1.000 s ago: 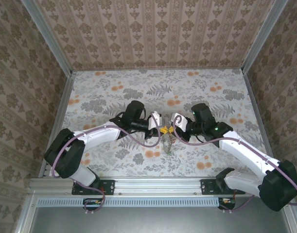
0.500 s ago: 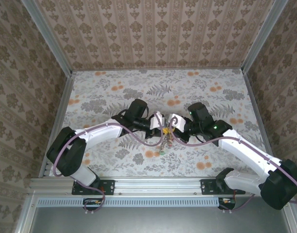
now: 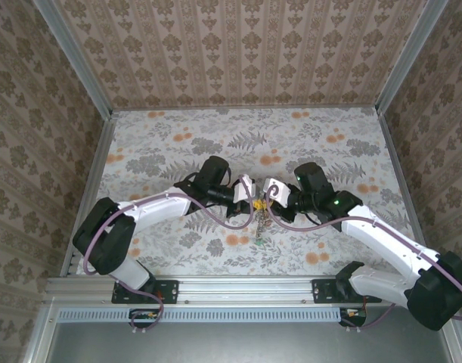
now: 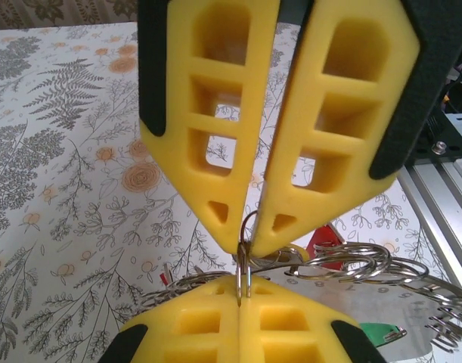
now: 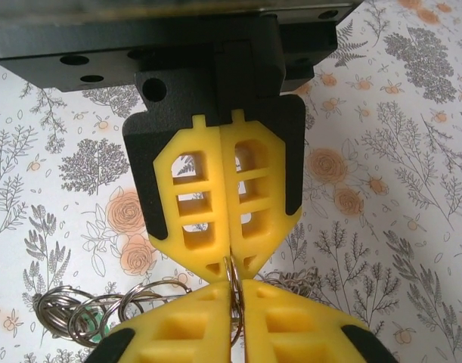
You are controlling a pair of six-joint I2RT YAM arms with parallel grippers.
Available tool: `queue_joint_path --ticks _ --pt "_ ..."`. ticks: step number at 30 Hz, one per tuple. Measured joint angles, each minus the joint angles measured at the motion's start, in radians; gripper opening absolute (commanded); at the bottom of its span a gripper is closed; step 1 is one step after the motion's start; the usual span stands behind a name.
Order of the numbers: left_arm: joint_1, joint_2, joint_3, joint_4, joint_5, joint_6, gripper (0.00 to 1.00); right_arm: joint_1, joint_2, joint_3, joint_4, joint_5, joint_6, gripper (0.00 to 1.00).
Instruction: Put the keys on the keyring
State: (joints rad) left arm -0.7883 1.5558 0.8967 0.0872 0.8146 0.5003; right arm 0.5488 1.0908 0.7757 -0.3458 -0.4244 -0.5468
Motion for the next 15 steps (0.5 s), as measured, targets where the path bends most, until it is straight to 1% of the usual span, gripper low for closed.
queue_joint_path --ticks 8,15 --pt "0.011 0.0 -0.018 0.047 0.003 -0.029 0.0 -0.018 0.0 -0.017 0.013 -0.011 0.0 0.18" --pt "0.015 0.0 -0.03 0.068 0.017 -0.038 0.0 -0.023 0.0 -0.032 0.04 -0.024 0.005 0.17"
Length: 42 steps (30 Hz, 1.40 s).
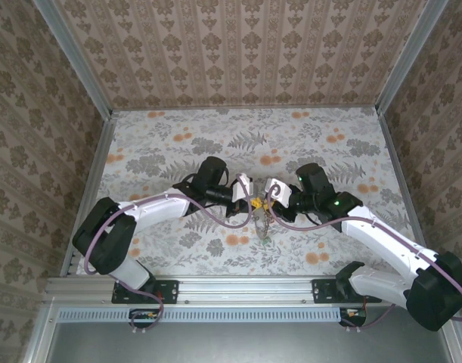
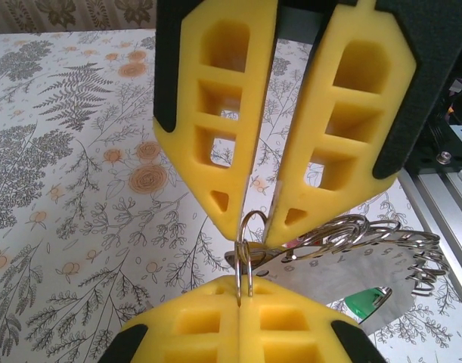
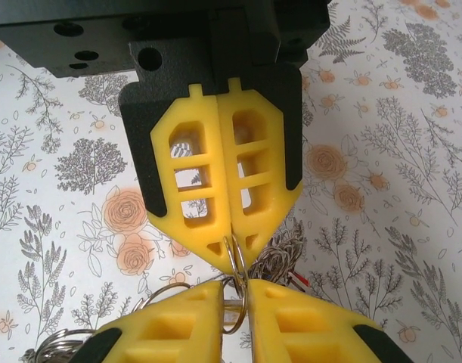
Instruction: Put the keys on the keyring
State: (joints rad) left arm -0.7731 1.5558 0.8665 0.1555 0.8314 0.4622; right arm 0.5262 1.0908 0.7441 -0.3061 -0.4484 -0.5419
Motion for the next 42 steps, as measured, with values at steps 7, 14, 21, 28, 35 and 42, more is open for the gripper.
queue_joint_path --ticks 7,14,21,28,35,42 --pt "0.003 0.0 -0.003 0.03 0.026 -0.018 0.0 0.0 0.003 -0.006 0.043 0.0 0.021 0.2" --pt "0.003 0.0 -0.003 0.04 0.037 -0.026 0.0 -0.01 0.004 -0.009 0.056 0.0 0.021 0.22" --pt "0.01 0.0 -0.014 0.063 0.036 -0.035 0.0 -0.032 0.004 -0.021 0.052 0.0 0.01 0.22" --pt "0.01 0.0 -0.016 0.063 0.036 -0.043 0.0 -0.036 0.004 -0.022 0.05 -0.003 0.01 0.22" --pt "0.01 0.0 -0.016 0.066 0.041 -0.043 0.0 -0.04 0.004 -0.026 0.066 -0.029 0.021 0.22" --pt "0.013 0.0 -0.016 0.066 0.044 -0.044 0.0 -0.039 0.023 -0.026 0.068 -0.054 0.018 0.11"
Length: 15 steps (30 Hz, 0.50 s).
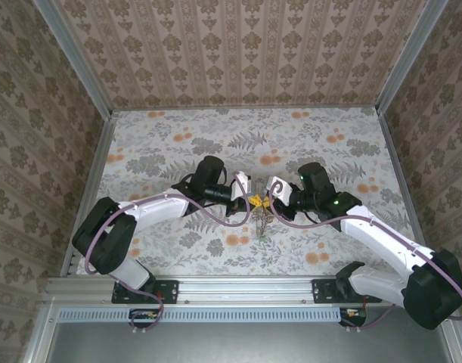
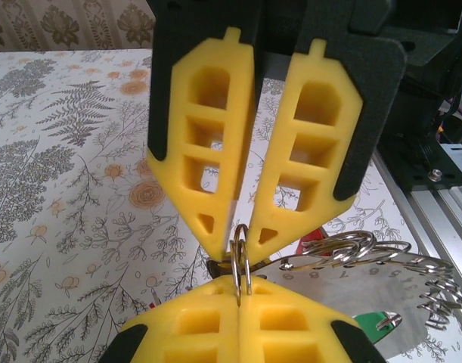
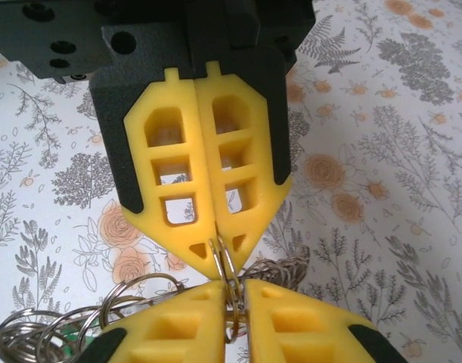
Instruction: Put the keys on the keyring
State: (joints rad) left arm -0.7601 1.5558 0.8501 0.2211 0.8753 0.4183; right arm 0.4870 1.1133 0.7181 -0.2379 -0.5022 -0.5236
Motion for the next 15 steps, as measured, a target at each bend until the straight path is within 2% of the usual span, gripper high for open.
queue_joint_path --ticks 4,6,15 --pt "0.003 0.0 0.0 -0.005 -0.004 0.0 0.01 0.0 0.006 0.0 0.002 -0.002 -0.001 0.03" --pt "0.003 0.0 0.0 -0.005 -0.008 0.0 0.07 0.0 0.006 0.001 0.002 -0.001 -0.005 0.01" --pt "0.0 0.0 0.032 -0.08 -0.009 0.05 0.14 0.0 0.008 0.025 -0.063 0.003 -0.021 0.01"
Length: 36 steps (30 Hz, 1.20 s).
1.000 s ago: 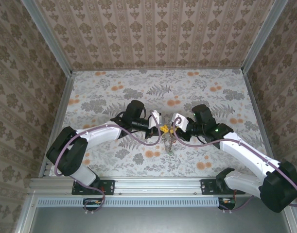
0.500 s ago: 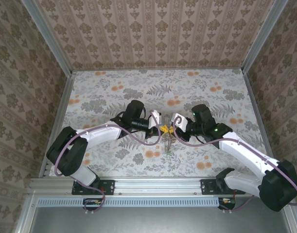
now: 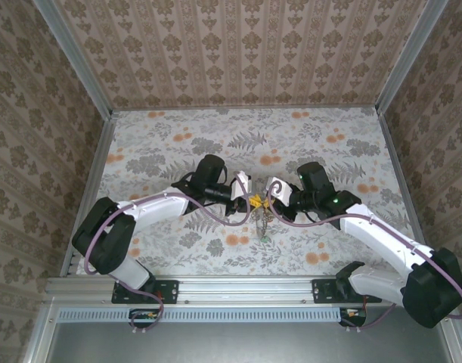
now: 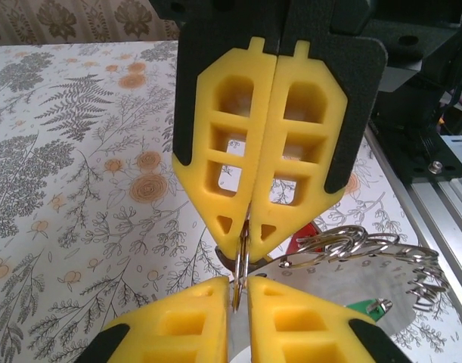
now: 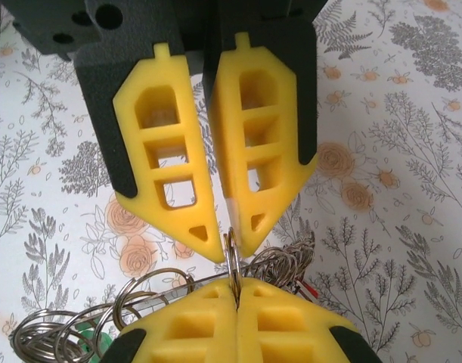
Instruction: Put the keys on the keyring
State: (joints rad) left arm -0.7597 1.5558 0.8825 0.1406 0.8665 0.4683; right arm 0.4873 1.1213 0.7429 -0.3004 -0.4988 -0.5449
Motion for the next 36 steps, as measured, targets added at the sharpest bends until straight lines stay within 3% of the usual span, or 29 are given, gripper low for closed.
queue_joint_path --ticks 12,15,18,22,27,36 --pt "-0.02 0.0 0.073 -0.137 -0.029 0.088 0.15 0.015 0.008 0.031 -0.039 0.016 -0.006 0.01" --pt "-0.023 0.0 0.074 -0.151 -0.033 0.095 0.12 0.018 0.008 0.031 -0.04 0.016 -0.005 0.02" --pt "-0.025 0.0 0.076 -0.161 -0.038 0.107 0.0 0.021 0.008 0.031 -0.042 0.016 -0.005 0.02" --pt "-0.025 0.0 0.077 -0.163 -0.04 0.113 0.0 0.022 0.007 0.031 -0.044 0.017 -0.002 0.07" --pt "-0.019 0.0 0.063 -0.114 -0.032 0.076 0.0 0.021 -0.006 0.013 -0.015 0.028 0.003 0.13" --pt "0.006 0.0 -0.013 0.033 0.025 -0.023 0.0 0.011 -0.021 -0.03 0.052 0.027 0.025 0.16"
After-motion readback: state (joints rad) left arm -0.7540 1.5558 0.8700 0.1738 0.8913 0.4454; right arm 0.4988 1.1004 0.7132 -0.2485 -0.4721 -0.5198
